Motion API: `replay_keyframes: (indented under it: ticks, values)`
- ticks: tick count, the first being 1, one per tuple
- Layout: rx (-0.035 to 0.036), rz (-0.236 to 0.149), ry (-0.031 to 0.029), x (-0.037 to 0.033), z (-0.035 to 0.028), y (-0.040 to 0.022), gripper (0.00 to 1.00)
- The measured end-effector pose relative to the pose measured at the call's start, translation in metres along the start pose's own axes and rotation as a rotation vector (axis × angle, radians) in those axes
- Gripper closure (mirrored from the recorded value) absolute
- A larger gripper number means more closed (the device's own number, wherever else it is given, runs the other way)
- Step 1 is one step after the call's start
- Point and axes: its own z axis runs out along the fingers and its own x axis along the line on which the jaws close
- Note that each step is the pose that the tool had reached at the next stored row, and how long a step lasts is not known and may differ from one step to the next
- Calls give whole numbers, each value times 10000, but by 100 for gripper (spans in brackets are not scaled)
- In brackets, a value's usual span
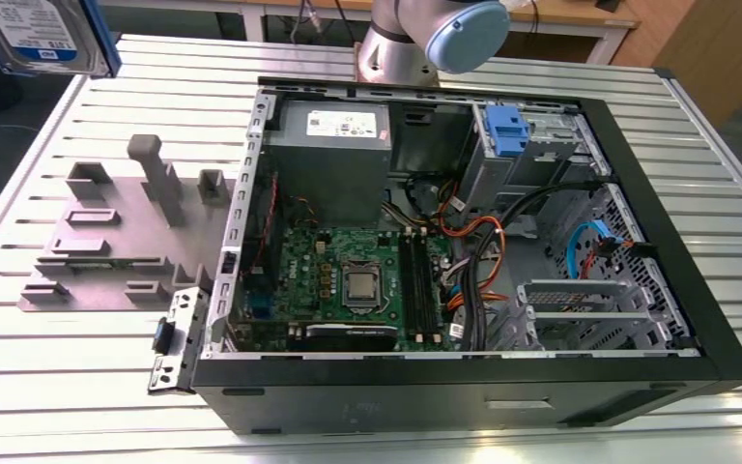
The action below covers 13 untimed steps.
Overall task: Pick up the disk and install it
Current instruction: 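Pick up the disk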
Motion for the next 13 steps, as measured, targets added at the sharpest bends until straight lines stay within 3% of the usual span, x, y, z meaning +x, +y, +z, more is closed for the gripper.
replay_keyframes:
  ticks: [13]
  values:
    - [-2,0,1,2,-154,-3,64]
